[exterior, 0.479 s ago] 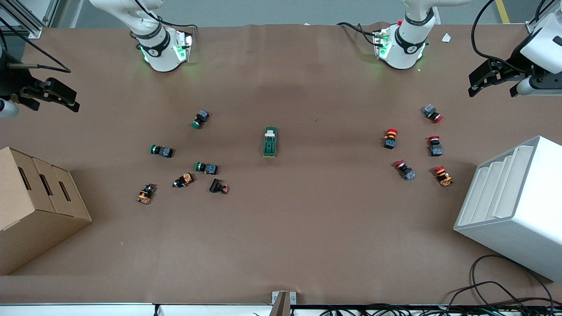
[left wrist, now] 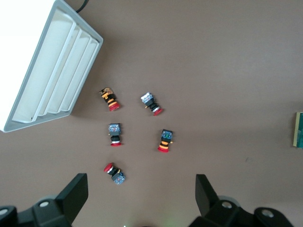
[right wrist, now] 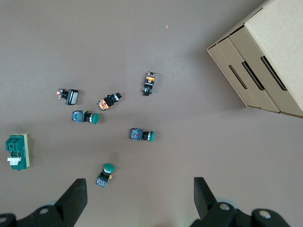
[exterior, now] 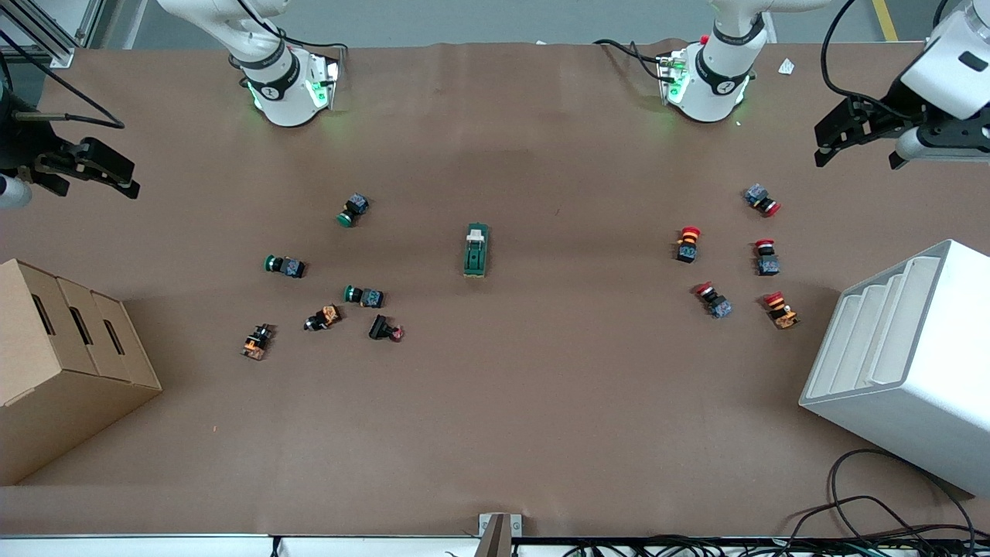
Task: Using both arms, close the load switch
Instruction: 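Move the left gripper over the green knife switch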
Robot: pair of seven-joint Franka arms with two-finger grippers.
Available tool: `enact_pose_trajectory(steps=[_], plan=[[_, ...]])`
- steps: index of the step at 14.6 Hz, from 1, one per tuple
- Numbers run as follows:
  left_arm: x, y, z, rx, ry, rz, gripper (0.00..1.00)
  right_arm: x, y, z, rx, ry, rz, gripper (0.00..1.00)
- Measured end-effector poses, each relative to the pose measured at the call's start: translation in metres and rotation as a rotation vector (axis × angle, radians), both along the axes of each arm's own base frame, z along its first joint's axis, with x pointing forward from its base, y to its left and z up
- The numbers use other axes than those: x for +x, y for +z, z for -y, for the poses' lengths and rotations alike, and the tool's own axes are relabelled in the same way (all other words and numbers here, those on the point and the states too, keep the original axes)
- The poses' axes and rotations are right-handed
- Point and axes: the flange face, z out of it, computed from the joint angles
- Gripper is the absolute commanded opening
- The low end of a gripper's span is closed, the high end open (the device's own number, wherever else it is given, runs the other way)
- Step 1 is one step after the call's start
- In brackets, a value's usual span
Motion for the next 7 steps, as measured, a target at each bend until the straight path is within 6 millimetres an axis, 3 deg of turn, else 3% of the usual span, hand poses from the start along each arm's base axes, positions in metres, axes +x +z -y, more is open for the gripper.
enact_pose_trajectory(steps=[3,7], plan=[[0.002,-0.016,0.055,0.007,-0.060,-0.011,1.00,0.000,0.000,-0.002,0.000,0.003,0.003,1.00],[0.003,-0.061,0.168,-0.028,0.076,-0.003,1.00,0.000,0.000,-0.003,0.000,0.006,0.002,1.00]])
